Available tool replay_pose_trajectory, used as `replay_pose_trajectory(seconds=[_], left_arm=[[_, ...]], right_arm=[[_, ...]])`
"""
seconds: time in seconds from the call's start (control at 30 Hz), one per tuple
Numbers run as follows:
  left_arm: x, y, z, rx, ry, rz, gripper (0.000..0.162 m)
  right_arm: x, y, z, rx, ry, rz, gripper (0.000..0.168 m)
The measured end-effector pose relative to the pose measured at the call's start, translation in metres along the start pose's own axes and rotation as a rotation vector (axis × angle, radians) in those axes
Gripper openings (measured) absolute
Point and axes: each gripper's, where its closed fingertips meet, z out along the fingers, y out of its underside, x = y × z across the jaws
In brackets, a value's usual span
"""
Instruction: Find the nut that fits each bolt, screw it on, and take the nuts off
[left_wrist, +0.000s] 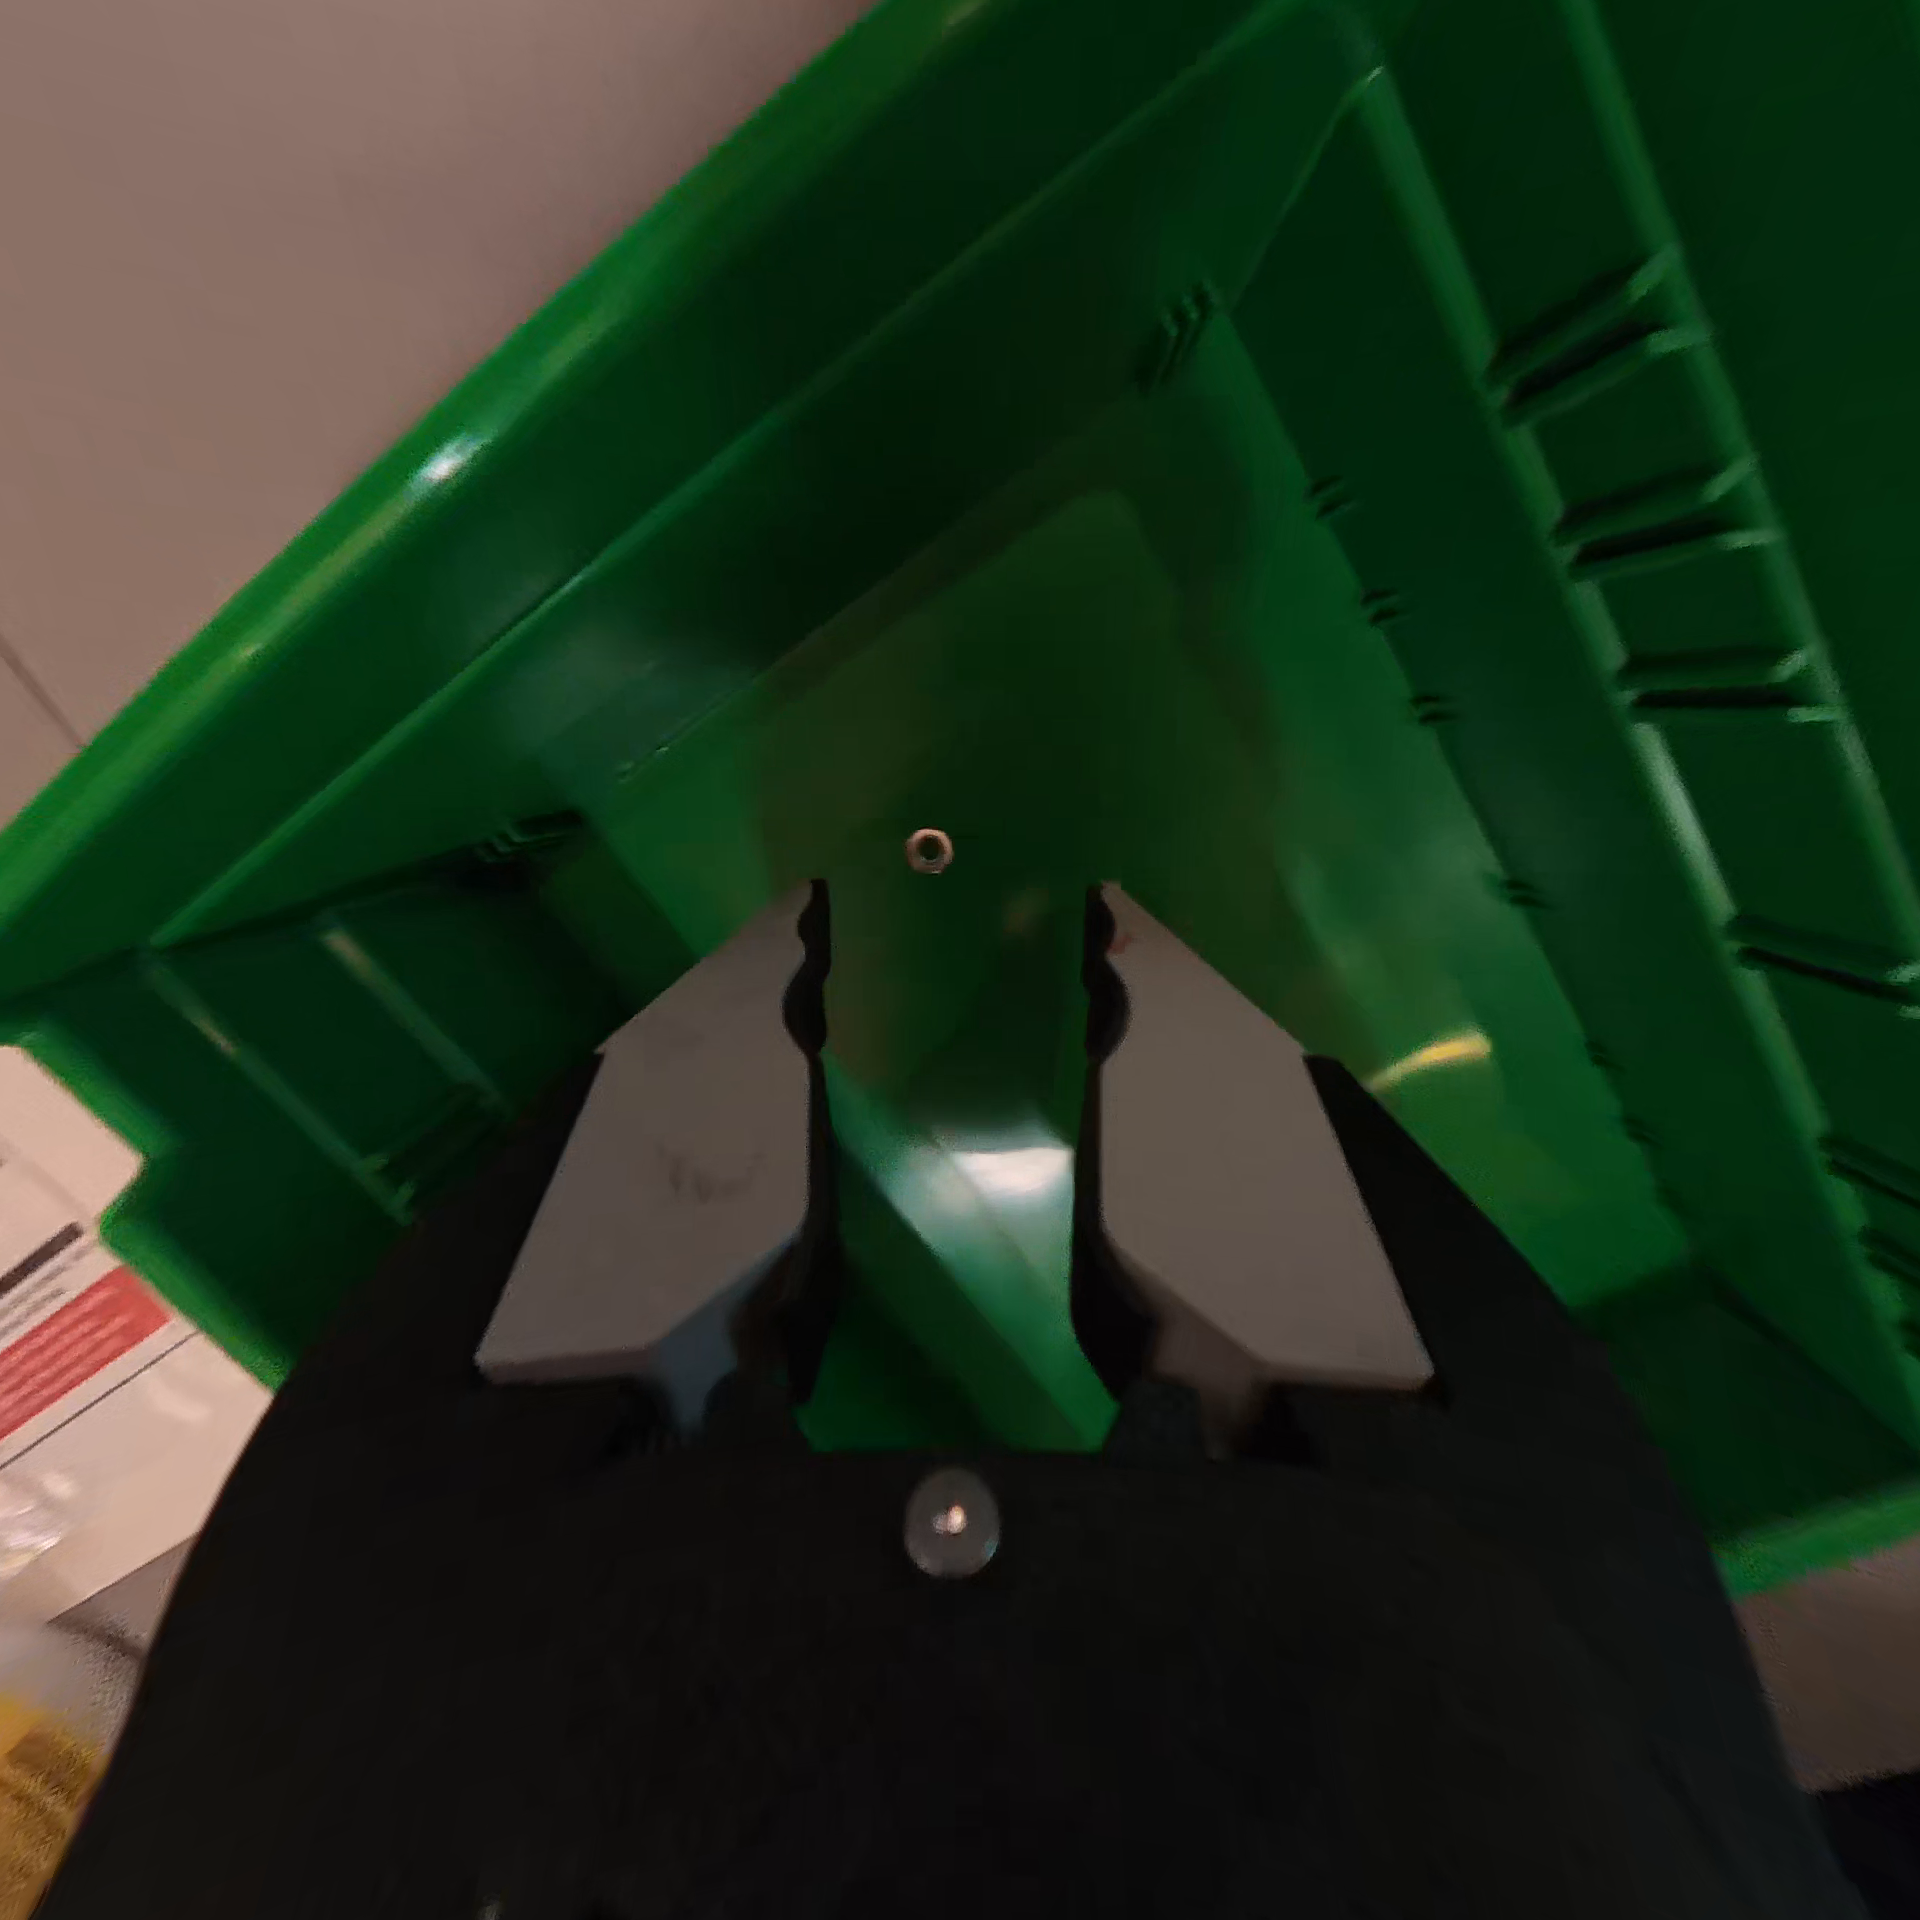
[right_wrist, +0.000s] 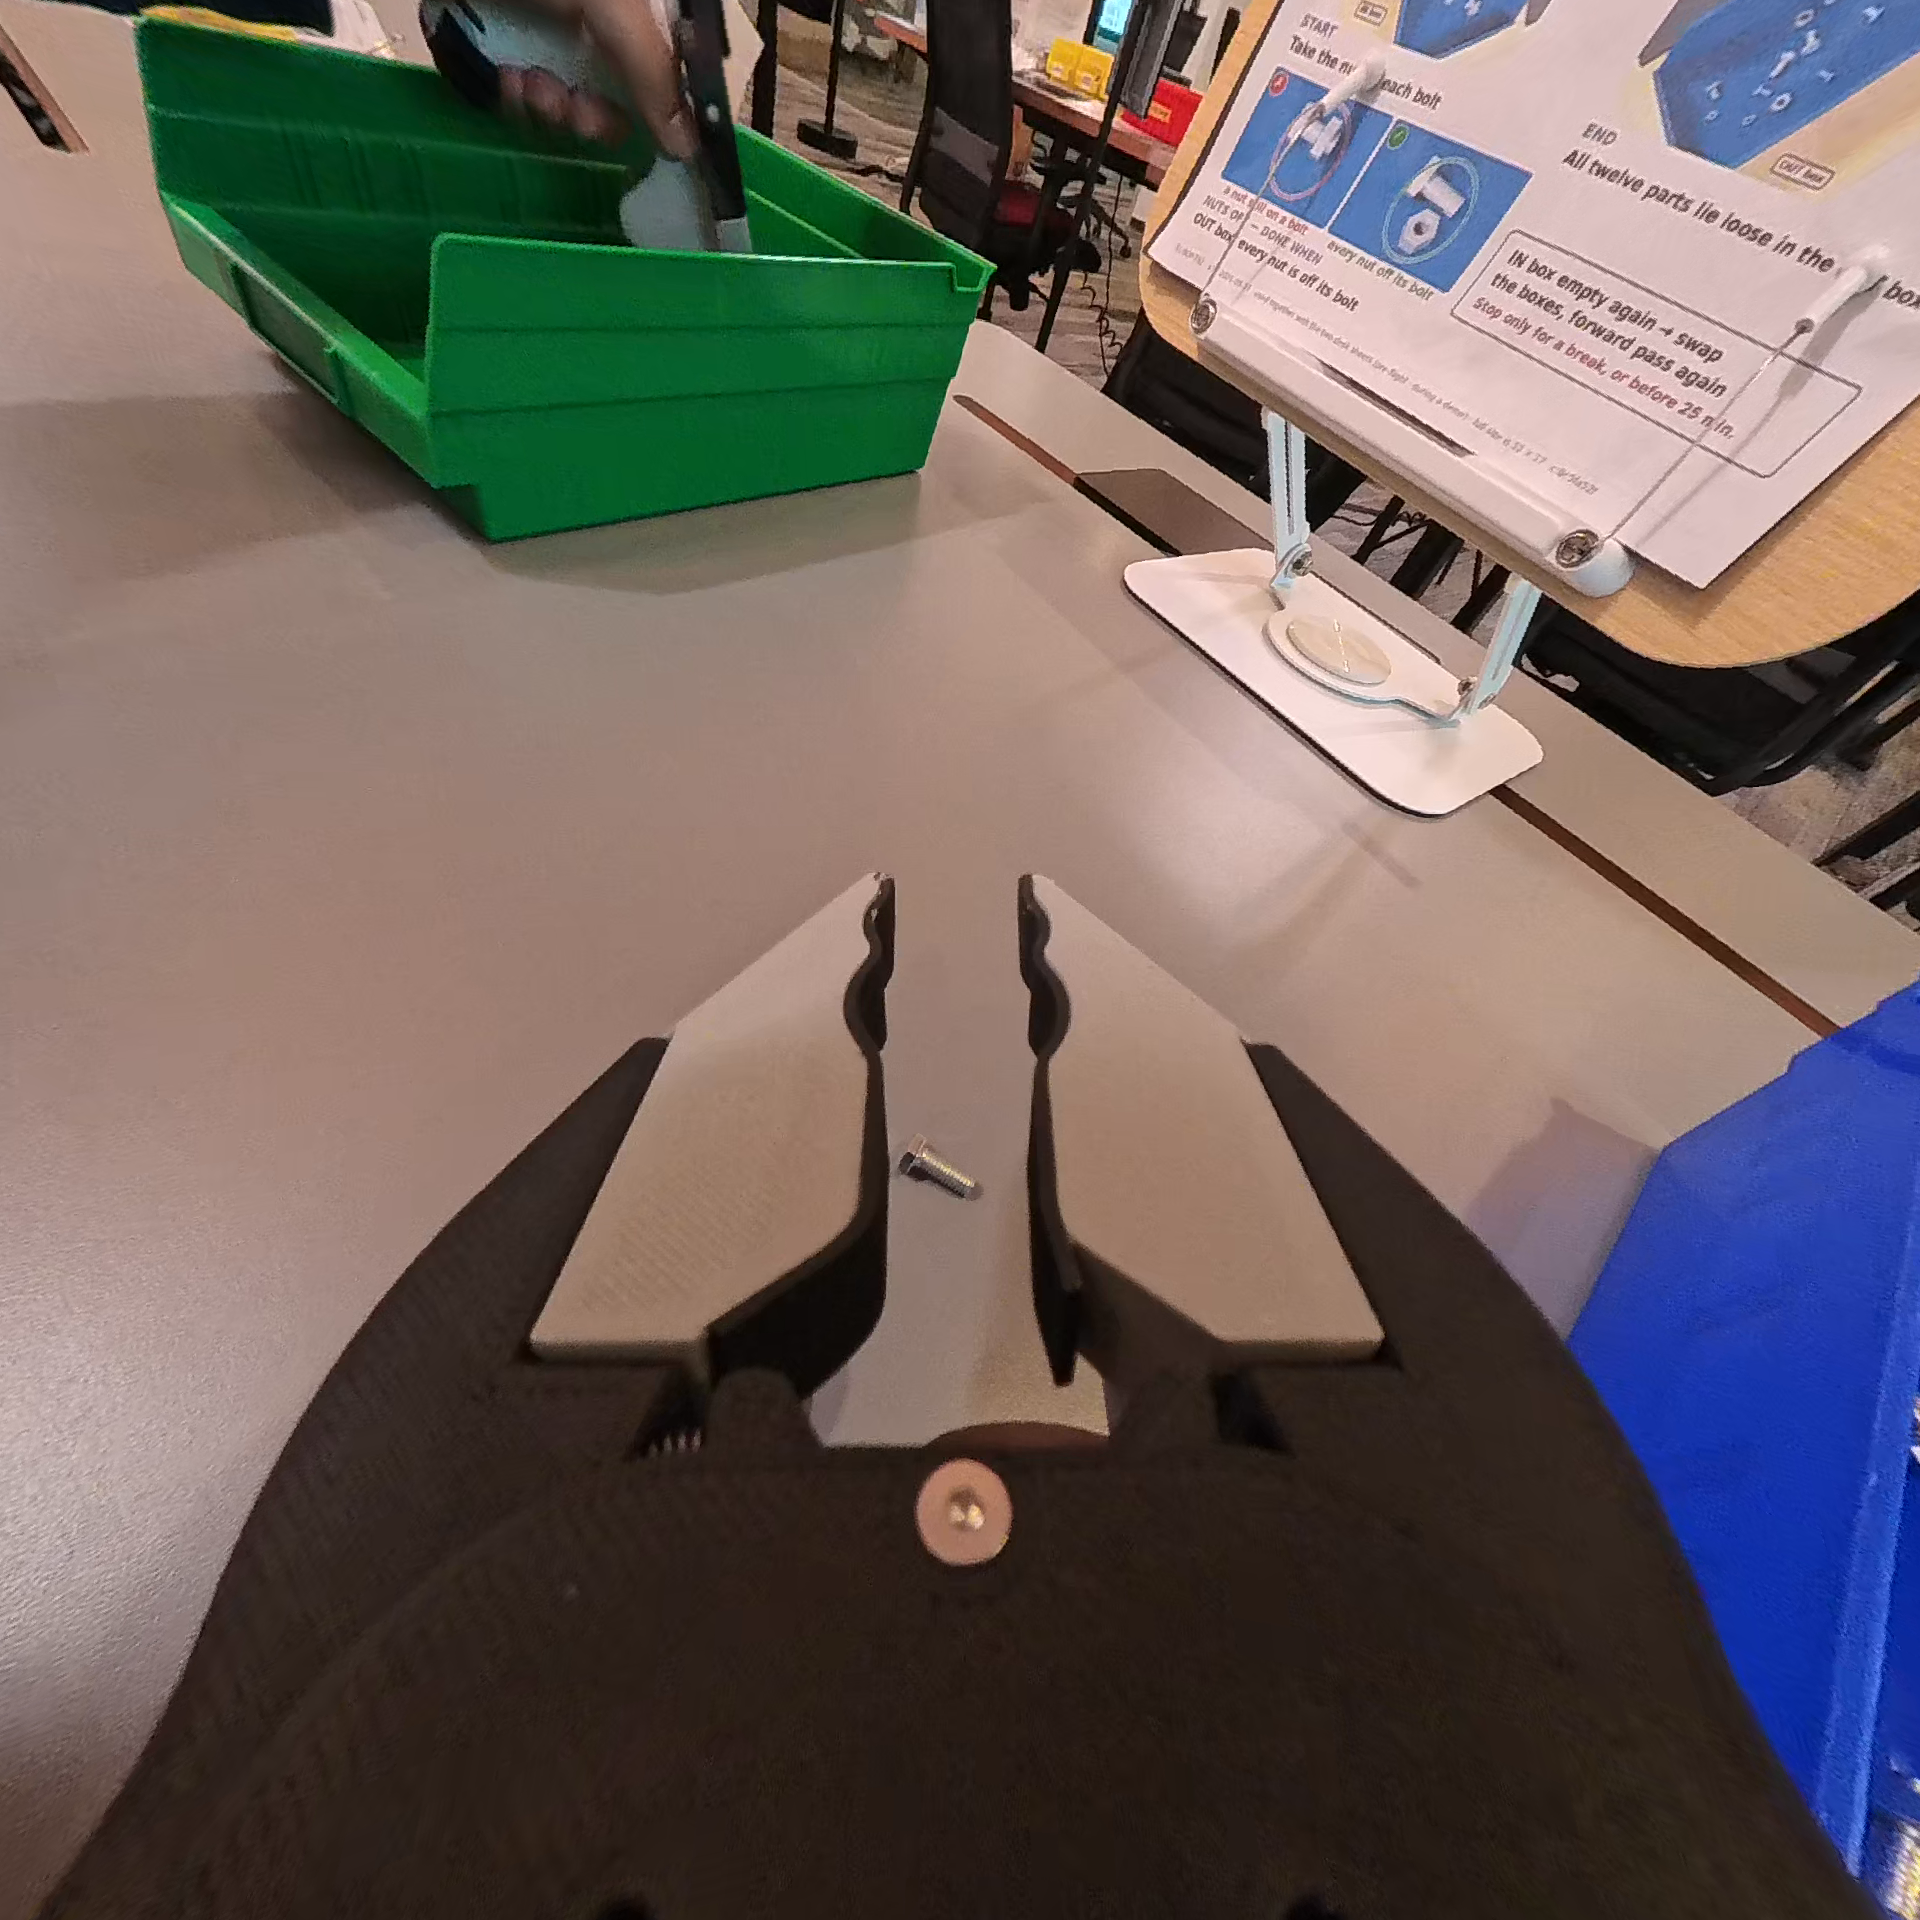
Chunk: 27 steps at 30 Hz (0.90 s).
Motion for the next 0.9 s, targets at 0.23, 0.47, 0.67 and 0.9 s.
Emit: replay_pose_trajectory(seconds=[0.23, 0.47, 0.67, 0.9], left_arm=[[-0.003, 0.0, 0.019, -0.035, 0.047, -0.067, 0.031], [-0.007, 0.006, 0.027, -0.044, 0.039, -0.059, 0.015], [-0.004, 0.007, 0.026, -0.023, 0.036, -0.05, 0.008], [0.046, -0.021, -0.048, 0.178, 0.118, 0.065, 0.008]], right_arm=[[0.001, 0.003, 0.002, -0.012, 0.006, -0.003, 0.02], [0.001, 0.003, 0.001, -0.007, 0.003, 0.005, 0.02], [0.001, 0.003, 0.002, -0.011, 0.003, -0.001, 0.02], [0.001, 0.005, 0.002, -0.018, 0.006, -0.005, 0.02]])
